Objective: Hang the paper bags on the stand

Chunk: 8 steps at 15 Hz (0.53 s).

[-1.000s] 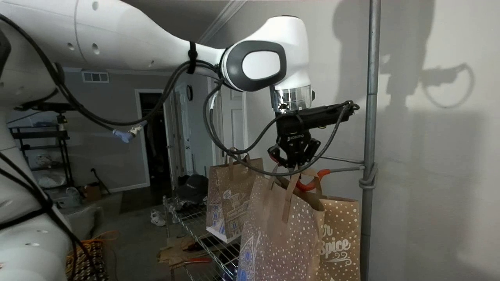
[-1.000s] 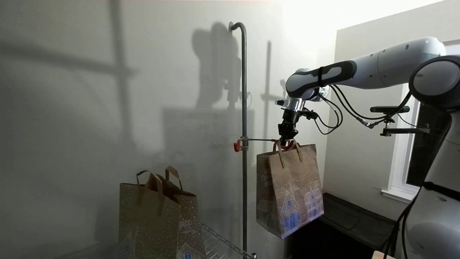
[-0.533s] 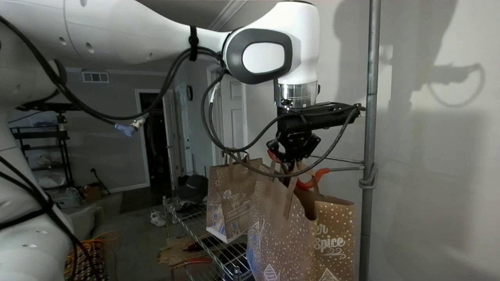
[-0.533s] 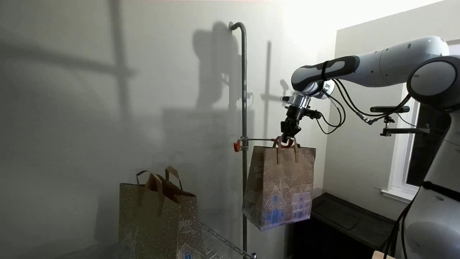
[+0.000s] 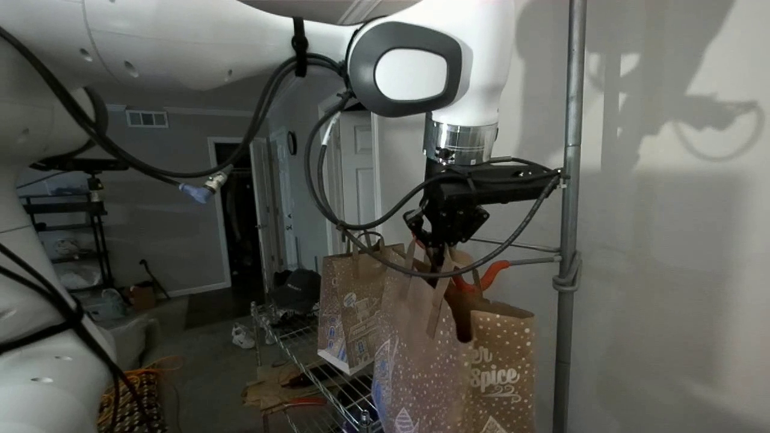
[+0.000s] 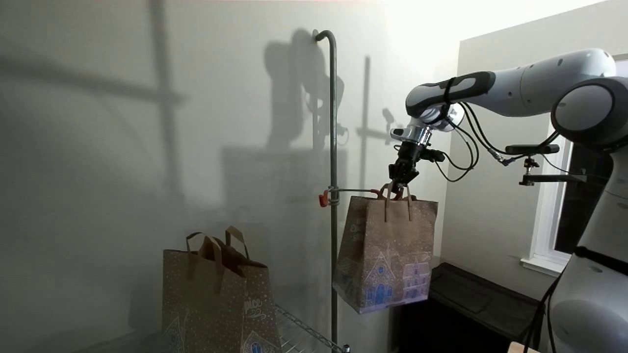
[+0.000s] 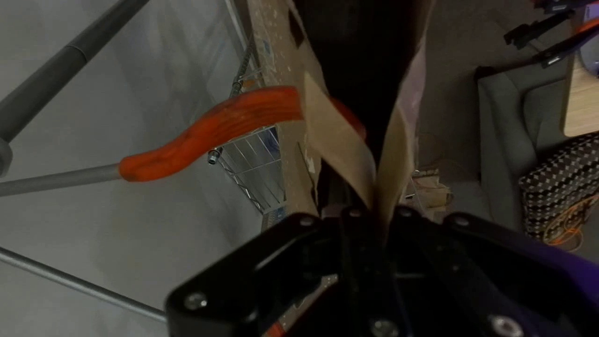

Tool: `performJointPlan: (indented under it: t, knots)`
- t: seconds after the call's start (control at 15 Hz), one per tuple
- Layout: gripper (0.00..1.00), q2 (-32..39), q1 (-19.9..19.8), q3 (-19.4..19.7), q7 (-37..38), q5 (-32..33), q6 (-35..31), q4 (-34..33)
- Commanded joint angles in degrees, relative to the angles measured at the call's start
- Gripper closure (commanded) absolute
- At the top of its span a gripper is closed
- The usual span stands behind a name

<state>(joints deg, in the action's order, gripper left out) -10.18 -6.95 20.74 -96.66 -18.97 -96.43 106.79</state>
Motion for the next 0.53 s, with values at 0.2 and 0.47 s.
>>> performJointPlan:
  t: [0.2,0.47]
  knots:
    - [0.95,3.23,-1.23,-1.33,-2.24,-3.58,4.08,-2.11]
    - [0.96,3.99,-2.89,-0.31,-2.63,-8.33,7.23,-3.11]
